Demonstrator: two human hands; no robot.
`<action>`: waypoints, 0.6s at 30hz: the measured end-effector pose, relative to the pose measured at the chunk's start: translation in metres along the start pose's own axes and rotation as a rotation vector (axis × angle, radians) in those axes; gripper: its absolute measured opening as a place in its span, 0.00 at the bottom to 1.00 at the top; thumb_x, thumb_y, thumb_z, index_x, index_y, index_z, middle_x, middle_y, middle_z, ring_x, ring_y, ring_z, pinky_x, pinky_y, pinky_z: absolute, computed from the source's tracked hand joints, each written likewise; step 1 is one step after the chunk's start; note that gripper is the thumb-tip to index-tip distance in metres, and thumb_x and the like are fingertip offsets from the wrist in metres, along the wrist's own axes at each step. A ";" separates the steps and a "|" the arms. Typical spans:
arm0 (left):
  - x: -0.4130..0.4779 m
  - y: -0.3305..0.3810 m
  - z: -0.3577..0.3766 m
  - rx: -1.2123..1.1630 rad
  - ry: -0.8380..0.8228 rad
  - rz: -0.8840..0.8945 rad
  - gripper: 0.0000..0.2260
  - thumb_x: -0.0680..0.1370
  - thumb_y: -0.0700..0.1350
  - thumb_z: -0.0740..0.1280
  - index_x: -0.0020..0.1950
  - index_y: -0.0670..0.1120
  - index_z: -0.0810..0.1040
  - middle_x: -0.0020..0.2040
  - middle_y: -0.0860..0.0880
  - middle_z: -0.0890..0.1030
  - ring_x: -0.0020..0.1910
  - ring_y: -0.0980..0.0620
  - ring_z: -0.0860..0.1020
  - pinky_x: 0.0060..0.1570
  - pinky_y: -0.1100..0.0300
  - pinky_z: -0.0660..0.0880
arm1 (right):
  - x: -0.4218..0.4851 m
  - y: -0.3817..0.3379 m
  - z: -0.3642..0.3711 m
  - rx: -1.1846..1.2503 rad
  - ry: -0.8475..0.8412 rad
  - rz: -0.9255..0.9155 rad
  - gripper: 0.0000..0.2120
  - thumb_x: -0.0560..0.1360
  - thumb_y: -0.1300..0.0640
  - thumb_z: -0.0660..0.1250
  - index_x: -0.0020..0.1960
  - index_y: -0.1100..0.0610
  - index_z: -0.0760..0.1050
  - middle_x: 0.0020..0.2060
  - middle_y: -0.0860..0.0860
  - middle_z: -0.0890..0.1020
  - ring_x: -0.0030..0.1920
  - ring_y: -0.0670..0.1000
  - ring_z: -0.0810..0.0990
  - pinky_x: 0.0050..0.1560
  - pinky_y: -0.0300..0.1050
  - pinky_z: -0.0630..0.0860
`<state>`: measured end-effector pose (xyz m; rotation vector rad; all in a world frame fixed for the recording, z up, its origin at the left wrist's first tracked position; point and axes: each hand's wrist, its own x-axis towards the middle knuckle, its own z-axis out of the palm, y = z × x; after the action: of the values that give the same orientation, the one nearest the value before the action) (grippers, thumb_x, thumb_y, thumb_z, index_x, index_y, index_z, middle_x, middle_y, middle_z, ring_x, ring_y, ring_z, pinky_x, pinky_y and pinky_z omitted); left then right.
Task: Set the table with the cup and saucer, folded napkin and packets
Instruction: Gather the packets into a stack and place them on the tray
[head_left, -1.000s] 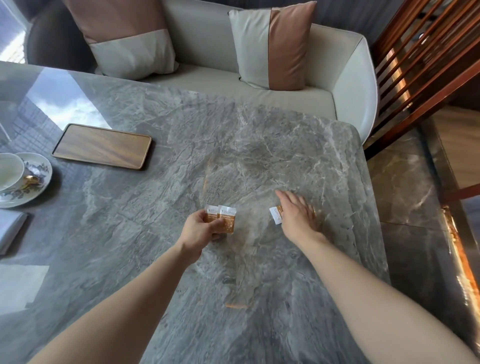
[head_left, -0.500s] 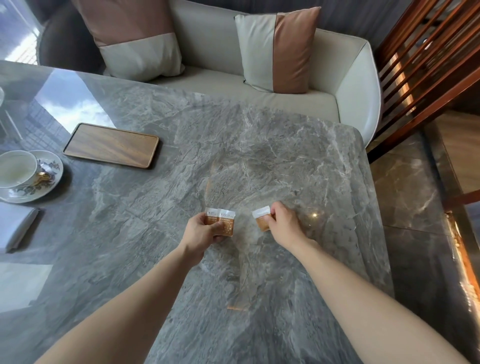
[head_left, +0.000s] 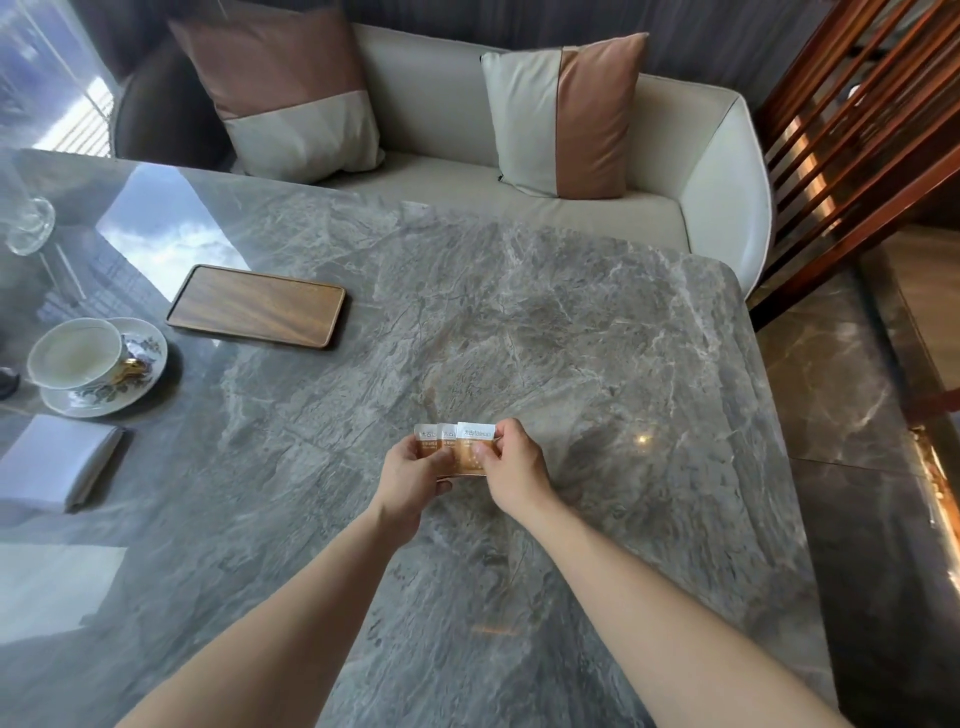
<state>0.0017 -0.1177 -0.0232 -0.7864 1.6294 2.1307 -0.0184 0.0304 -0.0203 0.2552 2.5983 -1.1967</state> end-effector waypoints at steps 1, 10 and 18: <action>-0.002 0.002 -0.004 -0.009 -0.015 0.004 0.08 0.77 0.34 0.70 0.56 0.38 0.80 0.48 0.42 0.85 0.44 0.48 0.82 0.37 0.58 0.74 | -0.001 -0.003 0.003 -0.001 -0.002 0.002 0.10 0.78 0.53 0.68 0.54 0.58 0.71 0.47 0.53 0.81 0.46 0.54 0.79 0.43 0.44 0.71; -0.001 0.024 -0.044 -0.005 0.045 0.040 0.12 0.71 0.34 0.77 0.50 0.44 0.80 0.40 0.49 0.85 0.38 0.52 0.82 0.37 0.59 0.73 | -0.004 -0.040 0.032 0.055 -0.021 0.028 0.12 0.79 0.51 0.65 0.58 0.56 0.73 0.47 0.49 0.81 0.43 0.46 0.77 0.35 0.29 0.67; 0.018 0.058 -0.103 -0.016 0.099 0.047 0.12 0.70 0.31 0.77 0.49 0.44 0.80 0.41 0.48 0.87 0.38 0.55 0.84 0.36 0.63 0.75 | 0.002 -0.059 0.067 -0.278 0.131 -0.052 0.11 0.79 0.54 0.62 0.58 0.59 0.73 0.57 0.56 0.76 0.59 0.57 0.75 0.59 0.50 0.70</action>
<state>-0.0235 -0.2337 -0.0091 -0.8792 1.6979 2.1718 -0.0245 -0.0585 -0.0197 0.2159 2.8605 -0.8438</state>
